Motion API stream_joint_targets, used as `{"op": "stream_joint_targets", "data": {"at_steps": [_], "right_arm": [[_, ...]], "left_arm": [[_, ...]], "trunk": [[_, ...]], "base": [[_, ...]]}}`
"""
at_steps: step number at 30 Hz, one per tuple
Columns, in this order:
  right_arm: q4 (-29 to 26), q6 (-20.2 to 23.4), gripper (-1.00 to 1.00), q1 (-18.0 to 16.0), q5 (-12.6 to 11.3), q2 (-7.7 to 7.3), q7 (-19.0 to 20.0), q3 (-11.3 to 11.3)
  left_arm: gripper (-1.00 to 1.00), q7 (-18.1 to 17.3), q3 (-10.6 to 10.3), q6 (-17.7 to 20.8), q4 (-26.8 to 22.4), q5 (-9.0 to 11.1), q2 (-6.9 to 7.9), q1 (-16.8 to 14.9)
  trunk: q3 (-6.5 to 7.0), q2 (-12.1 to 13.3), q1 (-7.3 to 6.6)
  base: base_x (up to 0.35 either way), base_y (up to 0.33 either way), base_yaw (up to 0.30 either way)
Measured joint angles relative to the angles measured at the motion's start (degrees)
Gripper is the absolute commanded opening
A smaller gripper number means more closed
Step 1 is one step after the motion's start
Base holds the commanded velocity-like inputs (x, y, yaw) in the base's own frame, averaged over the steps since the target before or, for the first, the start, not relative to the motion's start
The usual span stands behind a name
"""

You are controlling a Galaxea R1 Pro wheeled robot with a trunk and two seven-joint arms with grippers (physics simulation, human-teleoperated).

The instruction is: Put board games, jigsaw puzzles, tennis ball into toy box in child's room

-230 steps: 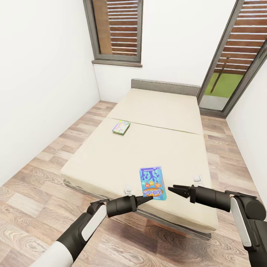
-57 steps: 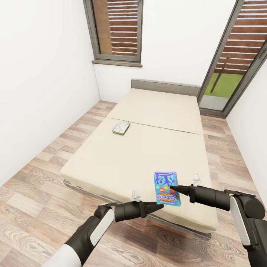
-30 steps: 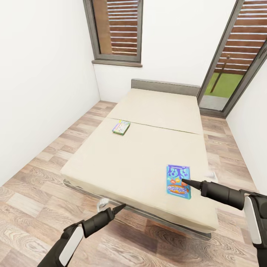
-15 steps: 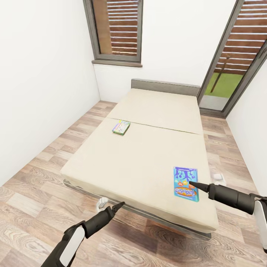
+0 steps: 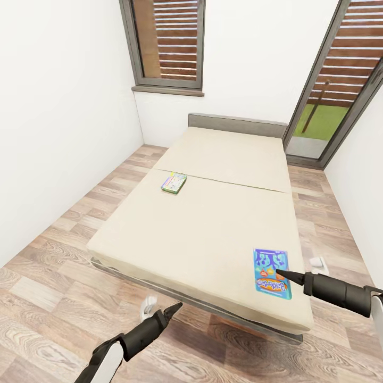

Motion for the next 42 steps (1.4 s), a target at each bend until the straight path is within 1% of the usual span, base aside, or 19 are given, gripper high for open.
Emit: {"op": "stream_joint_targets", "data": {"at_steps": [3, 9, 12, 13, 18, 25, 42], "right_arm": [[0.0, 0.0, -1.00, 0.6, 0.4, -0.02, 0.0, 0.0], [0.0, 0.0, -1.00, 1.7, 0.6, 0.16, 0.0, 0.2], [0.0, -0.1, -1.00, 2.3, 1.4, 0.38, 0.0, 0.5], [0.0, 0.0, -1.00, 2.3, 1.3, 0.38, 0.0, 0.5], [0.0, -0.2, -1.00, 2.7, 2.8, 0.53, 0.0, 0.6], [0.0, -0.2, -1.00, 2.8, 3.4, 0.34, 0.1, 0.6], [0.0, -0.1, -1.00, 2.8, 3.6, 0.65, 0.1, 0.8]], "left_arm": [[1.00, -0.1, 0.2, -0.1, -1.1, 0.1, 0.16, 1.7], [1.00, 0.1, 0.2, -0.2, -3.1, 0.0, 0.22, 3.3], [1.00, 0.5, 0.1, -0.2, -3.8, -0.3, 0.16, 3.9], [1.00, 0.5, 0.1, -0.2, -3.9, -0.3, 0.15, 3.9], [1.00, 1.8, 0.2, -0.3, -4.4, -0.4, 0.20, 4.4], [1.00, 2.5, 0.3, -0.3, -4.6, -0.4, 0.25, 4.6], [1.00, 2.8, 0.3, -0.4, -4.7, -0.2, 0.30, 4.9]], "trunk": [[0.53, 1.2, -0.65], [1.61, 3.6, -1.97], [2.15, 4.8, -2.63], [2.33, 5.2, -2.85], [3.23, 7.2, -3.95], [4.50, 10.0, -5.49], [8.09, 16.8, -9.22]], "base": [[0.000, 0.000, 0.000], [0.000, 0.000, 0.000], [0.000, 0.000, 0.000], [0.000, 0.000, 0.000], [0.000, 0.000, 0.000], [0.000, 0.000, -0.011], [0.000, 0.000, -0.041]]}}
